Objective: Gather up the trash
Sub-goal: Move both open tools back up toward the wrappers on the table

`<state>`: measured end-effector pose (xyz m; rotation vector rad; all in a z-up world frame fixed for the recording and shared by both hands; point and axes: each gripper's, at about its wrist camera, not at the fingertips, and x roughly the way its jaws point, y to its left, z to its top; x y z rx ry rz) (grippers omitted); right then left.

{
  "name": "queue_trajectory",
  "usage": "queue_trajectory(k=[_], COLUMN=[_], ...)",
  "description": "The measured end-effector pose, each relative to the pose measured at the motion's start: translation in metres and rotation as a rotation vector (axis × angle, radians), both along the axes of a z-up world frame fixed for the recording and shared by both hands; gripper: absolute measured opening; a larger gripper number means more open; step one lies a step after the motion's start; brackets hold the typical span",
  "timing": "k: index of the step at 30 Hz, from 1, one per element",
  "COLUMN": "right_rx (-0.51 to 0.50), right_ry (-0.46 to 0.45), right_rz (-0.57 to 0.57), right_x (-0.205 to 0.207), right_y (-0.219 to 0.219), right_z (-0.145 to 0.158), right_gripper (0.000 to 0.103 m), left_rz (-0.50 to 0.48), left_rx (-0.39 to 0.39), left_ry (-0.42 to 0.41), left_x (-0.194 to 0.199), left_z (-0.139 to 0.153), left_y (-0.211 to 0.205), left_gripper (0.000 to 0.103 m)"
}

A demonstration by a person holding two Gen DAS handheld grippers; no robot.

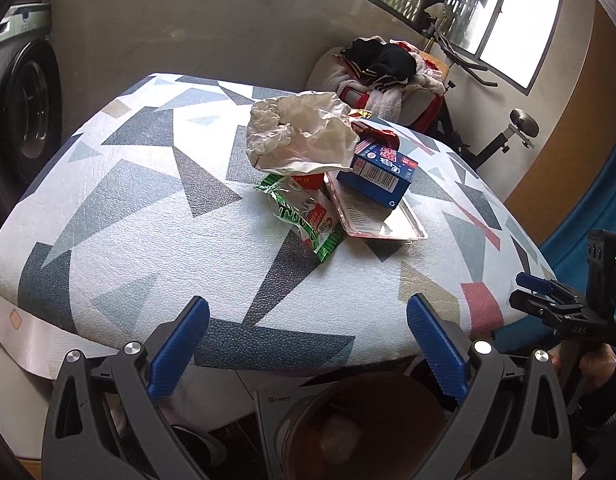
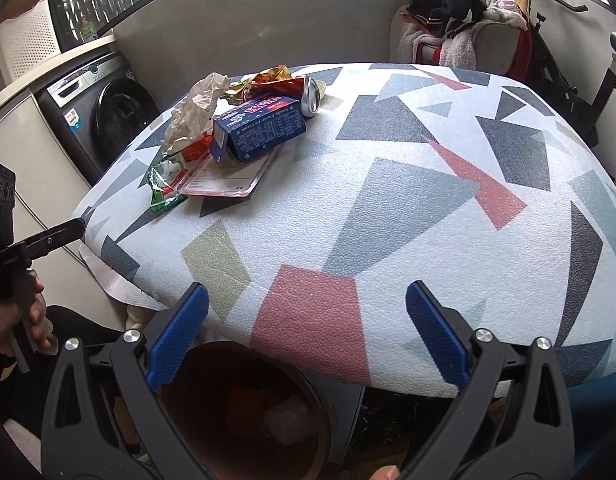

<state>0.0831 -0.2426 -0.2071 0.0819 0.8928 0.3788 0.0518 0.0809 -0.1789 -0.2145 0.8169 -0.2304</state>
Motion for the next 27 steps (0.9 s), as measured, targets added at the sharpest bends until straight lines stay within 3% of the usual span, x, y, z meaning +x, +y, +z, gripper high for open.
queue_trajectory(k=[7, 10, 15, 27], right_rx=[0.01, 0.026, -0.008, -0.142], right_ry=[0.01, 0.018, -0.025, -0.155], right_rz=[0.011, 0.022, 0.035, 0.235], right_x=[0.022, 0.032, 0.05, 0.138], right_y=[0.006, 0.011, 0.024, 0.096], right_z=[-0.005, -0.002, 0.011, 0.033], right_gripper=[0.097, 0.097, 0.097, 0.097], left_rz=[0.032, 0.067, 0.077, 0.07], left_rx=[-0.112, -0.179, -0.174, -0.221], left_ry=[0.054, 0.083, 0.133, 0.155], left_x=[0.037, 0.059, 0.092, 0.108], left_z=[-0.005, -0.01, -0.024, -0.037], left_y=[0.004, 0.007, 0.003, 0.003], left_gripper=[0.096, 0.091, 0.076, 0.072])
